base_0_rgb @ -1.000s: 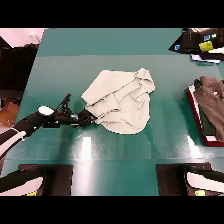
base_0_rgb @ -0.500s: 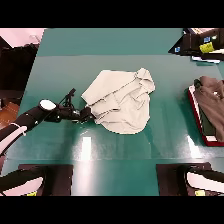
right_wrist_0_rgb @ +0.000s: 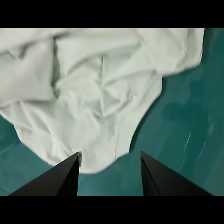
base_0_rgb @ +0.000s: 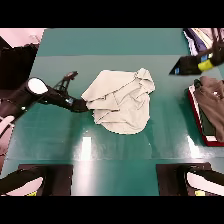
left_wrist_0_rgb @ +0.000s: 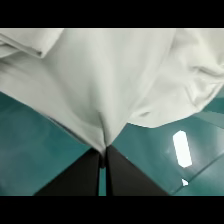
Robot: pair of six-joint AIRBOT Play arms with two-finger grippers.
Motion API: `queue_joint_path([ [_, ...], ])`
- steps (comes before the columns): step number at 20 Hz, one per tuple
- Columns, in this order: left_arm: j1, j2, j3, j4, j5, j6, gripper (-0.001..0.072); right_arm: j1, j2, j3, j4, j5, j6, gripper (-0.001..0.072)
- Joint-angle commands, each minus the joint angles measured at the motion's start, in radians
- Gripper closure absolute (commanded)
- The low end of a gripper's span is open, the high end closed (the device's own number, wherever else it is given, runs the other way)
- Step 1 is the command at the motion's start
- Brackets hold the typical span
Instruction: Fold the shirts.
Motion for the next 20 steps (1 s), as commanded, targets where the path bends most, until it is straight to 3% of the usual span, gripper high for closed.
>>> queue_joint_path([
  [1,0.0,0.094,0.072,0.176,-0.023,-0.036,0.068,0.023,0.123,-0.329,-0.007,-0.104,0.076,0.0282],
  [5,0.0,0.121,0.076,0.175,-0.031,-0.036,0.0679,0.142,0.273,-0.771,0.009,-0.36,0.222,0.0282],
  [9,0.0,0.121,0.076,0.174,-0.035,-0.051,0.0679,0.198,0.32,-1.056,0.257,-0.597,0.23,0.0281],
  [13,0.0,0.121,0.076,0.174,-0.05,-0.051,0.0679,0.199,0.262,-1.142,0.421,-0.713,0.135,0.0281],
  [17,0.0,0.121,0.076,0.174,-0.07,-0.051,0.0679,0.199,0.179,-1.11,0.455,-0.748,0.097,0.0284],
  [18,0.0,0.121,0.076,0.175,-0.074,-0.051,0.0679,0.199,0.16,-1.095,0.455,-0.753,0.08,0.0334],
  [19,0.0,0.121,0.077,0.178,-0.08,-0.051,0.0679,0.199,0.141,-1.075,0.454,-0.753,0.05,0.0548],
  [20,0.0,0.121,0.081,0.195,-0.089,-0.051,0.068,0.197,0.129,-1.052,0.453,-0.752,0.016,0.0675],
])
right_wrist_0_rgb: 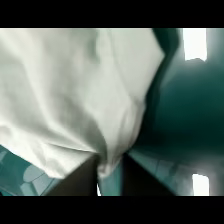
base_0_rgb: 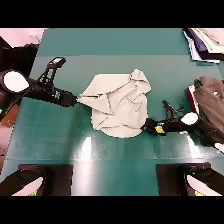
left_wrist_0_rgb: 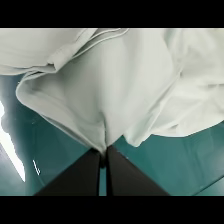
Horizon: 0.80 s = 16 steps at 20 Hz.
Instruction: Fold the shirts.
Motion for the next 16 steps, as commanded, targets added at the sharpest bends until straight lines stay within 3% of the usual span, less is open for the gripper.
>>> queue_joint_path([
  [1,0.0,0.001,0.014,0.045,-0.042,-0.002,0.068,-0.011,-0.054,0.062,0.026,-0.024,-0.101,0.0694],
  [5,0.0,0.029,0.052,0.135,-0.148,-0.02,0.068,-0.142,-0.054,0.233,-0.185,0.015,-0.064,0.0696],
  [9,-0.001,0.037,0.047,0.056,-0.217,-0.01,0.068,-0.28,-0.054,0.381,-0.335,0.031,-0.037,0.0665],
  [10,-0.001,0.037,0.047,0.037,-0.219,0.008,0.068,-0.304,-0.055,0.404,-0.335,0.06,-0.043,0.0383],
  [11,-0.001,0.037,0.047,0.028,-0.219,0.012,0.0679,-0.326,-0.057,0.422,-0.337,0.114,-0.047,0.016],
  [13,-0.001,0.035,0.047,0.024,-0.22,0.012,0.0679,-0.365,-0.039,0.405,-0.336,0.197,-0.047,0.0163],
  [14,0.0,0.035,0.047,0.024,-0.219,0.012,0.068,-0.375,-0.018,0.368,-0.33,0.221,-0.046,0.0223],
  [15,-0.001,0.035,0.047,0.024,-0.218,0.012,0.068,-0.378,0.01,0.319,-0.318,0.24,-0.046,0.0356],
  [16,0.0,0.035,0.047,0.024,-0.213,0.012,0.068,-0.377,0.037,0.261,-0.284,0.249,-0.046,0.0377],
])
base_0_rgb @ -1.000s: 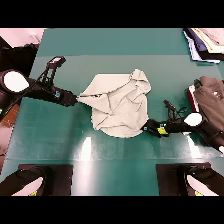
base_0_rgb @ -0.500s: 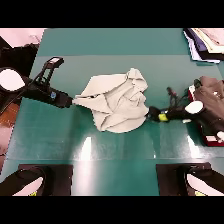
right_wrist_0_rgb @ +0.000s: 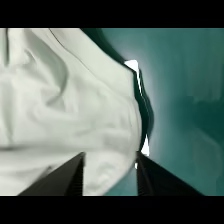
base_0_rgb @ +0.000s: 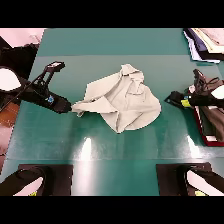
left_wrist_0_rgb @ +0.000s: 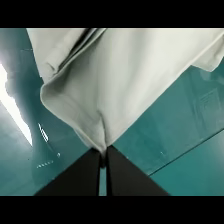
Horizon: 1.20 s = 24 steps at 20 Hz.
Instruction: Fold the shirts.
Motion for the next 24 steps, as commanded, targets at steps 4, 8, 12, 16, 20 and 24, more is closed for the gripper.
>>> queue_joint_path([
  [4,0.0,0.001,0.001,-0.013,0.015,0.006,0.0679,0.019,0.143,-0.292,0.194,0.053,0.001,0.0377],
  [8,0.0,0.001,0.001,-0.013,0.015,0.007,0.0679,0.156,0.195,-0.41,0.193,-0.114,0.07,0.0375],
  [12,0.0,0.001,0.001,-0.013,0.012,0.007,0.0679,0.241,0.164,-0.434,0.27,-0.236,0.083,0.0375],
  [16,0.0,0.001,0.001,-0.013,-0.001,0.019,0.0679,0.279,0.1,-0.434,0.326,-0.334,0.084,0.0375],
  [20,0.0,0.001,0.001,-0.013,-0.006,0.028,0.0679,0.285,0.079,-0.434,0.349,-0.395,0.091,0.0376],
  [24,0.0,0.001,0.002,-0.012,0.001,0.029,0.0679,0.285,0.079,-0.433,0.348,-0.411,0.09,0.0618],
])
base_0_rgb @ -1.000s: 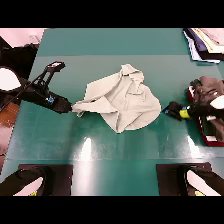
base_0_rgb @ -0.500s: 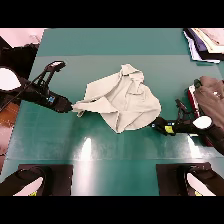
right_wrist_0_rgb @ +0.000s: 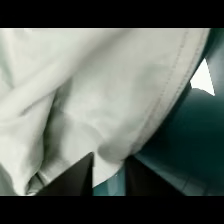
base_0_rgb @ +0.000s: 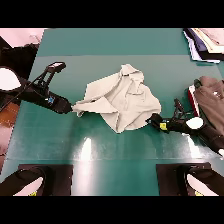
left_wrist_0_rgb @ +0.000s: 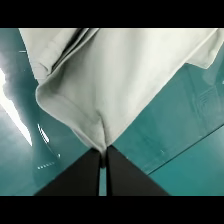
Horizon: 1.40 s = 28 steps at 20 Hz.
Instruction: Fold the shirts.
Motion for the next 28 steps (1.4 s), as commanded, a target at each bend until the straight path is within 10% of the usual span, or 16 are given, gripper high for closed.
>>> queue_joint_path([
  [1,0.0,0.001,0.002,0.005,0.017,0.002,0.0679,0.003,-0.004,0.011,0.002,-0.024,0.001,0.0694],
  [18,0.0,0.002,1.024,0.47,0.006,-0.089,0.068,-0.224,0.111,1.258,-0.367,0.411,-0.101,0.0698],
  [28,0.0,0.23,1.047,0.465,0.187,-0.193,0.068,-0.691,0.219,1.704,-0.363,0.51,-0.11,0.0699],
])
